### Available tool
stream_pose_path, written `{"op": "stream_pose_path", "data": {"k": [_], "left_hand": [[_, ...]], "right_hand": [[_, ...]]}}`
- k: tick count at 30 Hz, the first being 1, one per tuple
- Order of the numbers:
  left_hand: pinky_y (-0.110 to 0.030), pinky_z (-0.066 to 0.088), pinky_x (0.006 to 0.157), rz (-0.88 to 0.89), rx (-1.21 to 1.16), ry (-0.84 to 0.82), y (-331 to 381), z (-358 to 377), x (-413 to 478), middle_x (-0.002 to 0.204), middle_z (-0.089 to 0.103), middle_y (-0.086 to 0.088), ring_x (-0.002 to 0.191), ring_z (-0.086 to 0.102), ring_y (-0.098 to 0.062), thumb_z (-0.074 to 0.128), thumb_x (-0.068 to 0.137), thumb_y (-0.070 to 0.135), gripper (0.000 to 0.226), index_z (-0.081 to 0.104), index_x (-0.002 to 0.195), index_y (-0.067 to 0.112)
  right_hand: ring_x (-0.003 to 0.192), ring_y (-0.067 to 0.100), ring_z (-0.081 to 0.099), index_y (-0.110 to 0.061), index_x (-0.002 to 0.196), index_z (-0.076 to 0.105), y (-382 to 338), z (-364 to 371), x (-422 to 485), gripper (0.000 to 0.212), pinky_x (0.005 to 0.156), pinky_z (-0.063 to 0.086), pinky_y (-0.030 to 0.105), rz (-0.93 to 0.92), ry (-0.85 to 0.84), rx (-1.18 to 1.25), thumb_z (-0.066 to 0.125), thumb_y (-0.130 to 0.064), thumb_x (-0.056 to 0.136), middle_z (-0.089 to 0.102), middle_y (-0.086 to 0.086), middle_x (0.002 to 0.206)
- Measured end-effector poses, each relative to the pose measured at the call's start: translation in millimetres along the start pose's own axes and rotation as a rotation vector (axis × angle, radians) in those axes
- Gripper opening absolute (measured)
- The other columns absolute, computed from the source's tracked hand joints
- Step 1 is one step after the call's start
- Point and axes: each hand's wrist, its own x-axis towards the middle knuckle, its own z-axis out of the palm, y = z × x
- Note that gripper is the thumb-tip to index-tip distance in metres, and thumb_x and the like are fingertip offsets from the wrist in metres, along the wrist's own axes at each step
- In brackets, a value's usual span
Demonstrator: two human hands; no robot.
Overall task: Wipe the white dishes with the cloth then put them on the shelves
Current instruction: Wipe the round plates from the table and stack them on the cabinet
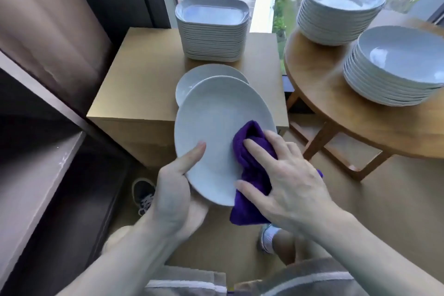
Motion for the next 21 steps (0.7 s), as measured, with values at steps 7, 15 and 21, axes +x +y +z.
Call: {"op": "stream_pose_path", "data": {"k": [7,15,21], "left_hand": [[-0.054,0.053,0.104,0.020,0.085,-0.037,-1.1,14.4,-25.7,0.135,0.069,-0.016,0.123,0.067,-0.038,0.054,0.100,0.036,0.044,0.069,0.136,0.016],[-0.048,0.059,0.098,0.087,0.151,-0.015,5.6,-6.0,-6.7,0.138,0.068,-0.013,0.127,0.066,-0.034,0.043,0.101,0.065,0.058,0.072,0.132,0.025],[-0.038,0.063,0.089,-0.027,0.248,0.054,-6.0,-5.7,-2.3,0.130,0.073,-0.010,0.119,0.071,-0.027,0.044,0.092,0.077,0.075,0.069,0.135,0.021]], "right_hand": [[0.100,0.013,0.051,-0.048,0.137,0.031,0.8,-1.1,-19.7,0.055,0.078,0.043,0.024,-0.027,0.002,0.088,0.046,-0.053,0.084,0.027,-0.015,0.138],[0.080,0.016,0.052,-0.044,0.128,0.043,-6.7,1.6,1.3,0.043,0.069,0.048,0.028,-0.153,-0.059,-0.020,0.046,-0.047,0.085,0.037,-0.015,0.126],[0.076,0.017,0.049,-0.044,0.119,0.048,-18.1,5.5,-13.5,0.036,0.063,0.047,0.030,-0.387,-0.212,-0.060,0.046,-0.045,0.083,0.044,-0.012,0.123]]}}
